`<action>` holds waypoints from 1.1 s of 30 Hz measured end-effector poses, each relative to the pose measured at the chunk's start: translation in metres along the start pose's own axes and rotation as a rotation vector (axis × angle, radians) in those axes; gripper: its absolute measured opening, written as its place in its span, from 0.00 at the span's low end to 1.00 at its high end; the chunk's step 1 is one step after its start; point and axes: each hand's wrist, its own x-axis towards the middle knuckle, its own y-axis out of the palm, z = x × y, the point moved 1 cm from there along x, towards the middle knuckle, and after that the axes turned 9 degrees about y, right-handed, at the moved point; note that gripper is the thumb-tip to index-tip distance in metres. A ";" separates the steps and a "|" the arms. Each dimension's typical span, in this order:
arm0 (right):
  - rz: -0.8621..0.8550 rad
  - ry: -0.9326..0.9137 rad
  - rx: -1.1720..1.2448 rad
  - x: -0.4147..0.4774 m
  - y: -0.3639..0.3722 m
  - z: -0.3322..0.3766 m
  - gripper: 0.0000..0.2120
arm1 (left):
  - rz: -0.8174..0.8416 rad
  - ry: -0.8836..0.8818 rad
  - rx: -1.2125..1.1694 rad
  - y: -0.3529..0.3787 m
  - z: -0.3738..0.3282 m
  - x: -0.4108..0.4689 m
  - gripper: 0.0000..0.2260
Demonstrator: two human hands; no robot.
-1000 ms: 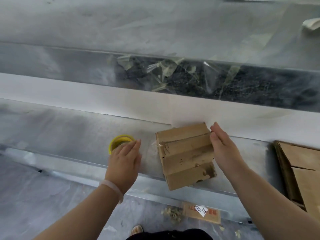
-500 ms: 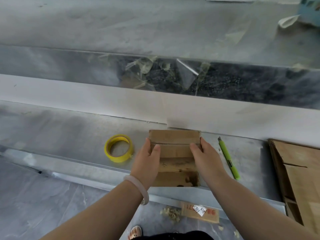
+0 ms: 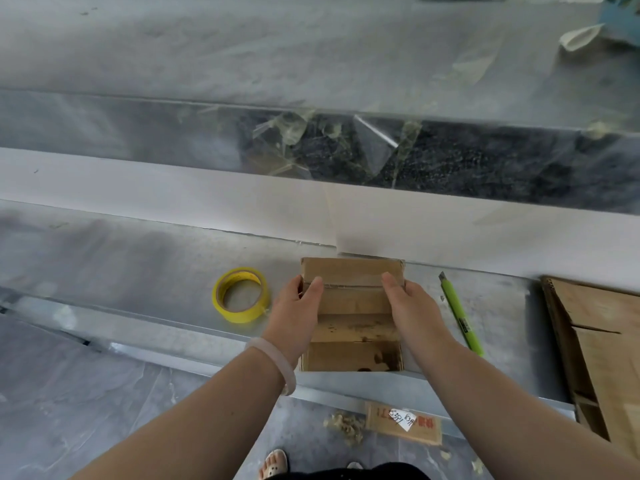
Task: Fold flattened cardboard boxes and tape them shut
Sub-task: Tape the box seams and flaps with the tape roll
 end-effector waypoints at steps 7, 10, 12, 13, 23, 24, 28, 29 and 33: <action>-0.056 0.033 -0.017 0.012 0.001 0.003 0.19 | -0.176 -0.028 0.262 0.015 0.005 0.021 0.20; -0.058 0.042 -0.113 0.014 -0.001 0.003 0.23 | -0.189 0.021 0.336 0.015 0.011 0.024 0.14; -0.051 0.036 -0.183 0.016 -0.003 0.003 0.25 | -0.178 0.052 0.349 0.013 0.017 0.029 0.17; -0.043 0.037 -0.195 0.017 -0.003 0.003 0.26 | -0.170 0.068 0.349 0.012 0.019 0.031 0.17; 0.154 -0.026 -0.081 0.023 -0.014 -0.015 0.35 | 0.012 0.177 0.234 -0.008 0.029 0.031 0.35; 0.112 -0.089 -0.105 0.020 -0.015 -0.017 0.39 | 0.010 0.272 0.328 -0.011 0.026 0.027 0.39; 0.038 -0.455 -0.461 0.011 -0.022 -0.015 0.44 | 0.204 0.577 0.662 -0.018 0.014 0.025 0.52; 0.054 -0.497 -0.536 0.012 -0.023 -0.014 0.44 | 0.236 0.585 0.704 -0.020 0.012 0.027 0.54; 0.092 -0.551 -0.625 0.018 -0.028 -0.016 0.45 | 0.170 0.644 0.729 -0.021 0.010 0.028 0.49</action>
